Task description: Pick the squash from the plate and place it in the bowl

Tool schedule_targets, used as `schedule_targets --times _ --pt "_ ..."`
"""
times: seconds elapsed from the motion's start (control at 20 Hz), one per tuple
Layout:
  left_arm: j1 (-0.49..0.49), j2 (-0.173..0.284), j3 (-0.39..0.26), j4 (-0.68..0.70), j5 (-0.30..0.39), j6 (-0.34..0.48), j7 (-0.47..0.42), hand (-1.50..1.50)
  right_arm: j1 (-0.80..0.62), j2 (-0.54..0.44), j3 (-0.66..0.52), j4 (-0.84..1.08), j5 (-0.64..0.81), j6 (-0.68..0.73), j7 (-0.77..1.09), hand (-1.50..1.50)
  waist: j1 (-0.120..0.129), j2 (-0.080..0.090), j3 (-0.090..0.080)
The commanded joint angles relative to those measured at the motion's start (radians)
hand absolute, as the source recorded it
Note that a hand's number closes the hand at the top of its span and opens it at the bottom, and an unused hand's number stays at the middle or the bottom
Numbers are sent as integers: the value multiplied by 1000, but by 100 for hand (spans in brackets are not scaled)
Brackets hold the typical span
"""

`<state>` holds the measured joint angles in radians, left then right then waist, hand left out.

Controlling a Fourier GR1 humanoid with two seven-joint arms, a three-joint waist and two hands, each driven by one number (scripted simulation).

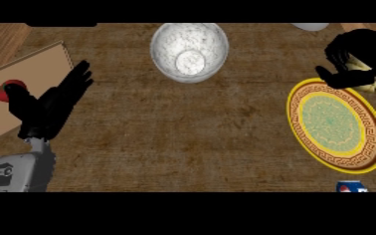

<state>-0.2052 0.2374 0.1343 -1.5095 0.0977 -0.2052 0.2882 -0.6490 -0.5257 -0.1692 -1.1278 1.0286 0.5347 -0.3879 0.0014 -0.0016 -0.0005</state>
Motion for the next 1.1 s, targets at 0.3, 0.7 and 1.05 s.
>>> schedule_targets --times 0.3,0.7,1.05 --pt "-45 36 57 67 27 -23 -3 0 -110 -36 -56 -342 -115 294 151 150 -7 -1 0" --pt "-45 24 36 53 5 -18 -7 0 -270 196 -128 -367 -269 418 426 150 -2 0 -1" --pt "5 3 26 -20 26 -23 29 0 -397 354 -95 -370 -282 358 636 150 5 -1 0"
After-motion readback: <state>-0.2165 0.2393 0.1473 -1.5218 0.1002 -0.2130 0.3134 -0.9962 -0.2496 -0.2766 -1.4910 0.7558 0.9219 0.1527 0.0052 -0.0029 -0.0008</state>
